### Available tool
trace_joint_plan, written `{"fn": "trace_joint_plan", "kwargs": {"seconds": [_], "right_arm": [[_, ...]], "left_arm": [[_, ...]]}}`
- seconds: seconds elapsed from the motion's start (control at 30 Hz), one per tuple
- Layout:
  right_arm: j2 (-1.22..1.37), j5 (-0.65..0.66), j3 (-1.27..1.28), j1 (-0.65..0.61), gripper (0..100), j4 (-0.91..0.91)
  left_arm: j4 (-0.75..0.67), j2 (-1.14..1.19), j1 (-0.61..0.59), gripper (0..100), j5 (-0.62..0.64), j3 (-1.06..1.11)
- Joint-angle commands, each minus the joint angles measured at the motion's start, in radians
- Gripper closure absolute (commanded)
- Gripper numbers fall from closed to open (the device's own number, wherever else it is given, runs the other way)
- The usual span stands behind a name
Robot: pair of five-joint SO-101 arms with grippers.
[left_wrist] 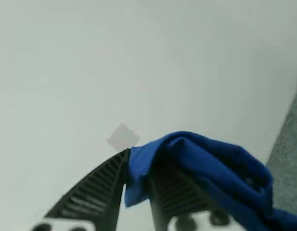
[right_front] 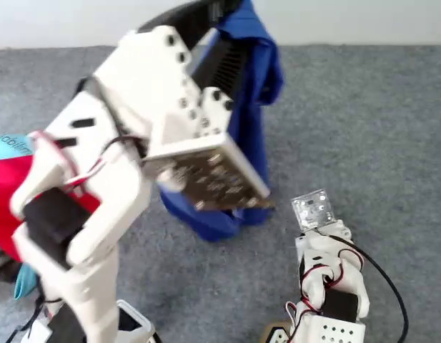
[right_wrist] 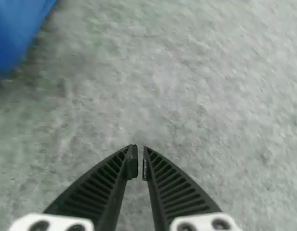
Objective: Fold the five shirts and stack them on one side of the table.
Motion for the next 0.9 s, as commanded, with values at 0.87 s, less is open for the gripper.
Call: {"fn": "trace_joint_plan", "kwargs": {"seconds": [0.87], "right_arm": [[0.150, 0.095, -0.258, -0.254, 95.3, 0.119]], "left_arm": [[0.531, 0.095, -0.767, 99, 0.144, 0.865]]}}
